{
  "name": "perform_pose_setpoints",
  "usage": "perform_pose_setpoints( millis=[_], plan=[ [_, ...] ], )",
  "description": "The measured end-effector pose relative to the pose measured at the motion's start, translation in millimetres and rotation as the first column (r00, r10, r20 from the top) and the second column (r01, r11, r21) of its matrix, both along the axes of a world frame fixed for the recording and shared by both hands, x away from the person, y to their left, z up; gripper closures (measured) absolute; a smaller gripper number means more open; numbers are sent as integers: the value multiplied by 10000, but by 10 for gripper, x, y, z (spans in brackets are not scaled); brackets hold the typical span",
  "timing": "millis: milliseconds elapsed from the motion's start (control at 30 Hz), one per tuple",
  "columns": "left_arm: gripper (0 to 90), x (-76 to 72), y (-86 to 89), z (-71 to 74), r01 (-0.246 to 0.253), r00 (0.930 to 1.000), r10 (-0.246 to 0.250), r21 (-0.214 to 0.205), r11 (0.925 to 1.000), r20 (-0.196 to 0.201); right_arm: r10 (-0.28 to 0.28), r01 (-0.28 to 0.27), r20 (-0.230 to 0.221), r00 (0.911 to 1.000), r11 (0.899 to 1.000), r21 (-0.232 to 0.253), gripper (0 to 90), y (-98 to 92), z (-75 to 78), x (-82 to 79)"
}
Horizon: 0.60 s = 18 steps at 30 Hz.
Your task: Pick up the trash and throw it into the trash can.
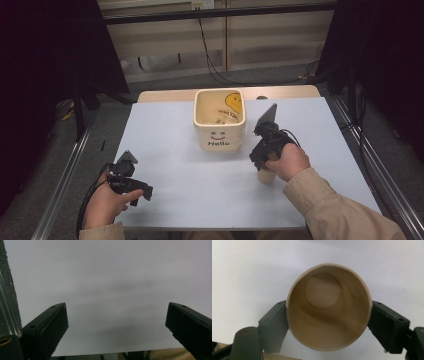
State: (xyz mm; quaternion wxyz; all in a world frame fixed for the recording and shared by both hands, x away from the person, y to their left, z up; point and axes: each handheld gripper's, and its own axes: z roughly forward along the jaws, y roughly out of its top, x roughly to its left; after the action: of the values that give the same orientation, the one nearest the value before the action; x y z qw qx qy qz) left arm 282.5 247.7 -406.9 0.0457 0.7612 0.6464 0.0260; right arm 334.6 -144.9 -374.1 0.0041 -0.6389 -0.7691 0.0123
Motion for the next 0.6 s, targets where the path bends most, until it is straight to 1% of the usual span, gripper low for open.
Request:
perform_pose_setpoints(
  millis=[33, 100, 200, 267, 300, 333, 367, 433, 467, 500, 533, 567, 600],
  plan=[
    [44, 1, 2, 3, 26, 10000, -26, 23, 10000, 13, -57, 57, 42, 10000, 10000, 50, 220, -8, 71, 14],
    [44, -1, -3, 0, 2, 10000, -2, -12, 10000, 16, 61, -61, 79, 10000, 10000, -28, 222, -13, 156, 31],
    [44, -1, -3, 2, 6, 10000, -6, -16, 10000, 14, 104, -105, 59, 9999, 9999, 102, 223, -13, 299, 59],
    [43, 0, 2, 5, 24, 10000, -24, 12, 10000, 25, 142, -142, 60, 9999, 9999, 48, 224, -10, 388, 78],
    [44, 0, 2, 5, 24, 10000, -24, 12, 10000, 25, 166, -167, 105, 9998, 9998, 96, 225, -14, 429, 87],
    [44, 2, 3, 11, 36, 10000, -36, 14, 10000, -44, 166, -167, 105, 9998, 9998, 96, 225, -14, 429, 87],
    [44, -2, 0, 8, -9, 10000, 9, -29, 10000, 31, 161, -162, 64, 9998, 9998, 75, 226, -16, 514, 108],
    [44, 1, 3, 13, 49, 10000, -49, 10, 10000, -8, 223, -224, 46, 9997, 9997, 76, 228, -18, 587, 126],
    [43, 1, 2, 12, 52, 10000, -52, 8, 10000, 1, 180, -180, 41, 9998, 9997, 167, 228, -18, 622, 136],
    [44, 2, 5, 15, 62, 10000, -62, -8, 10000, -51, 252, -253, 29, 9997, 9995, 198, 228, -22, 657, 148],
    [43, 1, 4, 16, 31, 10000, -32, -33, 10000, -62, 217, -217, -7, 9998, 9994, 258, 228, -22, 695, 157],
    [44, -2, -3, 13, -105, 9999, 105, -77, 9999, -30, 224, -225, 19, 9997, 9994, 272, 228, -25, 732, 168],
    [44, -2, -3, 13, -105, 9999, 105, -77, 9999, -30, 224, -225, 19, 9997, 9994, 272, 228, -25, 732, 168]
  ],
)
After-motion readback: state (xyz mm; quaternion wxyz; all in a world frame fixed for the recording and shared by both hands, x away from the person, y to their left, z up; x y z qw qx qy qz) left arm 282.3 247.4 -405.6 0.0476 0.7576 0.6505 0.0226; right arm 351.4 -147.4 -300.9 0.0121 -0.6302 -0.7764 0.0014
